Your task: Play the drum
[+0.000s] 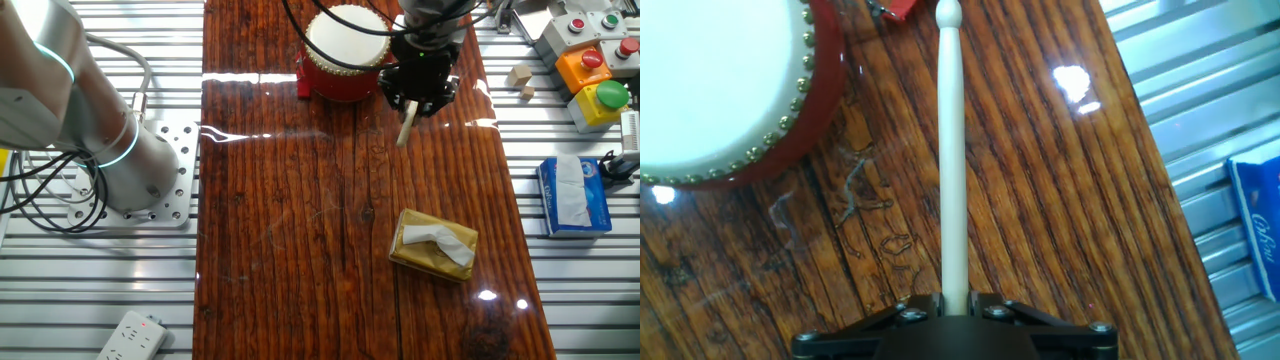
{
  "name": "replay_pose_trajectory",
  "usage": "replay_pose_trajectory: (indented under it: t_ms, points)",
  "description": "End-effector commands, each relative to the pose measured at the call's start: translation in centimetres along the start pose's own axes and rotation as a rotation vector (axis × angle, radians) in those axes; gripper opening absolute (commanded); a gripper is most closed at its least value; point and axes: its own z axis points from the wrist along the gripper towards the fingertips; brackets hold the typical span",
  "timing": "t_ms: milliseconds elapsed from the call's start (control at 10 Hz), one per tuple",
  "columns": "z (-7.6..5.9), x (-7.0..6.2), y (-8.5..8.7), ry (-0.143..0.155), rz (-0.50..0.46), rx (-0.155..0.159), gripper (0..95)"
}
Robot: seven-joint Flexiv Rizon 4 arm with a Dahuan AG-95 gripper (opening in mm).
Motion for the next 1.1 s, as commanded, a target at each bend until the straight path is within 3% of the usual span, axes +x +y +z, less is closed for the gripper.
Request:
replay_pose_trajectory:
  t_ms: [100, 600, 700, 900, 1100]
  points:
    - [0.0, -0.01, -0.02, -0.001, 0.007, -0.001, 0.0]
    - [0.0, -0.01, -0.02, 0.02, 0.033, 0.006, 0.0]
    - [0.0, -0.01, -0.02, 0.002, 0.033, -0.002, 0.0]
    - [0.0, -0.01, -0.02, 0.01, 0.012, -0.004, 0.0]
    - [0.0, -0.01, -0.02, -0.016, -0.037, -0.006, 0.0]
